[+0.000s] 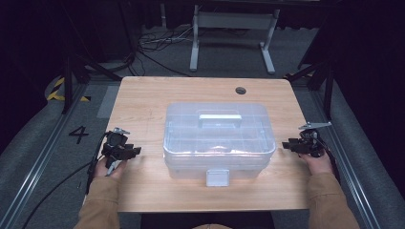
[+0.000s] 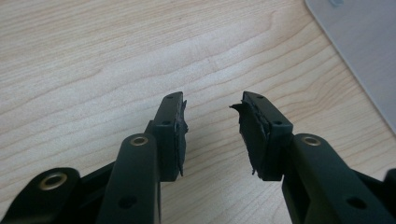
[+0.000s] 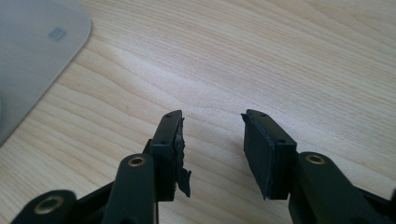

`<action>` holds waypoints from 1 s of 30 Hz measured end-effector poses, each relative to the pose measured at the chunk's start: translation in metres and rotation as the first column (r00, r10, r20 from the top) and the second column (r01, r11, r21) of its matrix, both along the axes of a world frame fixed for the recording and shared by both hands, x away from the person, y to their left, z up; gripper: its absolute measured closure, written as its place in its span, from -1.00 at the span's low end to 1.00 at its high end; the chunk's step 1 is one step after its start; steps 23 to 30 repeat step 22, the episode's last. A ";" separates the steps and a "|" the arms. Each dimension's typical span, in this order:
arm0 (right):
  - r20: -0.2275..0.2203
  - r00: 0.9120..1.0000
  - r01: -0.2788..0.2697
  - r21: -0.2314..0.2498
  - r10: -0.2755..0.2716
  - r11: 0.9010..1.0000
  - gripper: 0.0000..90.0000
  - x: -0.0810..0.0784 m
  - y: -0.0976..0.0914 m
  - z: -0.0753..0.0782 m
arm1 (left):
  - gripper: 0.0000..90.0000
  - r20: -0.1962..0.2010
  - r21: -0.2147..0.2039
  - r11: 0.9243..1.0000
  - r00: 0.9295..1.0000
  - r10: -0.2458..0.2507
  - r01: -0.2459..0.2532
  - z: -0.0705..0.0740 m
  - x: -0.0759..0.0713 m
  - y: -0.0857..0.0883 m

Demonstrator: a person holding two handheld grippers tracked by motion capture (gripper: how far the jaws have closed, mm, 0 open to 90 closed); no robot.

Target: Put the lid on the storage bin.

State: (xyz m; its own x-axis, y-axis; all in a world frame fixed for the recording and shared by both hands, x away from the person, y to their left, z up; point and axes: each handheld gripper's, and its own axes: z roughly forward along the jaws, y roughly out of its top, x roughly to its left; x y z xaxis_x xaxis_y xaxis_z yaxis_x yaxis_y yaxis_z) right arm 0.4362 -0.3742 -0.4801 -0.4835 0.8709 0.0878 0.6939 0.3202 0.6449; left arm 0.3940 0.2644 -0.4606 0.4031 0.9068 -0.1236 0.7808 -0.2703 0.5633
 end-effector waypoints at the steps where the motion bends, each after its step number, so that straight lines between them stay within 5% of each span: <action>1: -0.004 1.000 -0.003 -0.001 0.003 1.000 0.30 0.000 0.001 -0.001 | 0.34 0.000 0.007 1.000 1.000 -0.007 0.007 -0.001 0.000 0.000; 12: 0.017 1.000 -0.022 -0.011 0.022 1.000 0.27 0.000 0.006 -0.007 | 0.31 -0.001 0.047 0.998 1.000 -0.029 0.029 -0.008 0.000 -0.008; 19: 0.046 0.998 -0.030 -0.003 0.030 1.000 0.17 -0.001 0.006 -0.009 | 0.27 0.010 0.018 0.999 1.000 -0.027 0.027 -0.014 0.001 -0.006; 22: 0.069 0.997 -0.037 -0.011 0.038 0.999 0.10 -0.001 0.007 -0.011 | 0.18 0.045 0.002 0.999 0.998 -0.044 0.044 -0.017 0.000 -0.003; 30: 0.069 0.997 -0.037 -0.011 0.038 0.999 0.10 -0.001 0.007 -0.011 | 0.18 0.045 0.002 0.999 0.998 -0.044 0.044 -0.017 0.000 -0.003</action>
